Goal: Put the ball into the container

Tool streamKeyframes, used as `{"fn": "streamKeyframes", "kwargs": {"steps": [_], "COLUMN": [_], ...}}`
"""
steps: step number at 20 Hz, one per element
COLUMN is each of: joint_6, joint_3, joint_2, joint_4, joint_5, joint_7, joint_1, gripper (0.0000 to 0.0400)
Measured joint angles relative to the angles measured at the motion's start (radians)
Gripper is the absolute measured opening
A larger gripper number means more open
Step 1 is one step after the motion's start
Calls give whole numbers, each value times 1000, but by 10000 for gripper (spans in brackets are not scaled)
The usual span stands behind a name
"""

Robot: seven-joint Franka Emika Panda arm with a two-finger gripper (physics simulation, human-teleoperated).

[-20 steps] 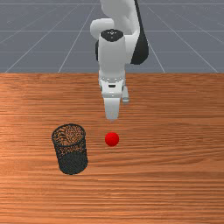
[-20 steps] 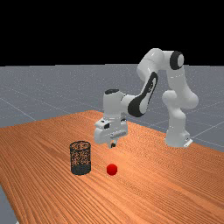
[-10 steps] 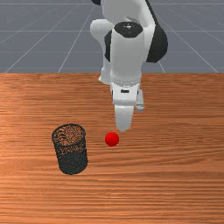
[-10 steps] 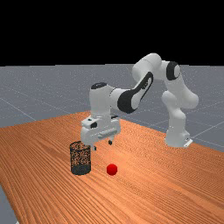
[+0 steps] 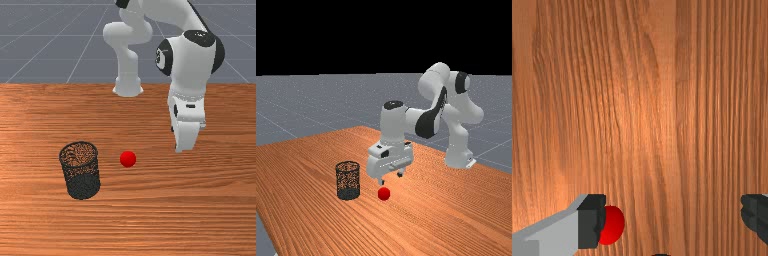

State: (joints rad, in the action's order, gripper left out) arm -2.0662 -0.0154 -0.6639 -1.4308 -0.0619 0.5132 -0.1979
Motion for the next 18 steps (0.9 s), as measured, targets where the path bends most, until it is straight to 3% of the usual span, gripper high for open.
{"fn": "streamKeyframes", "kwargs": {"steps": [3,5,6,10,15,18], "joint_6": [-12,-26,-48,-59,-141,-209], "joint_3": [21,21,-5,5,6,2], "joint_2": [-16,-4,7,21,206,197], "joint_4": [-6,-30,-50,-75,-375,-404], "joint_5": [-35,-27,10,15,18,9], "joint_7": [-15,13,85,124,97,121], "joint_1": [-14,7,43,80,78,79], "gripper": [400,400,400,400,400,400]}}
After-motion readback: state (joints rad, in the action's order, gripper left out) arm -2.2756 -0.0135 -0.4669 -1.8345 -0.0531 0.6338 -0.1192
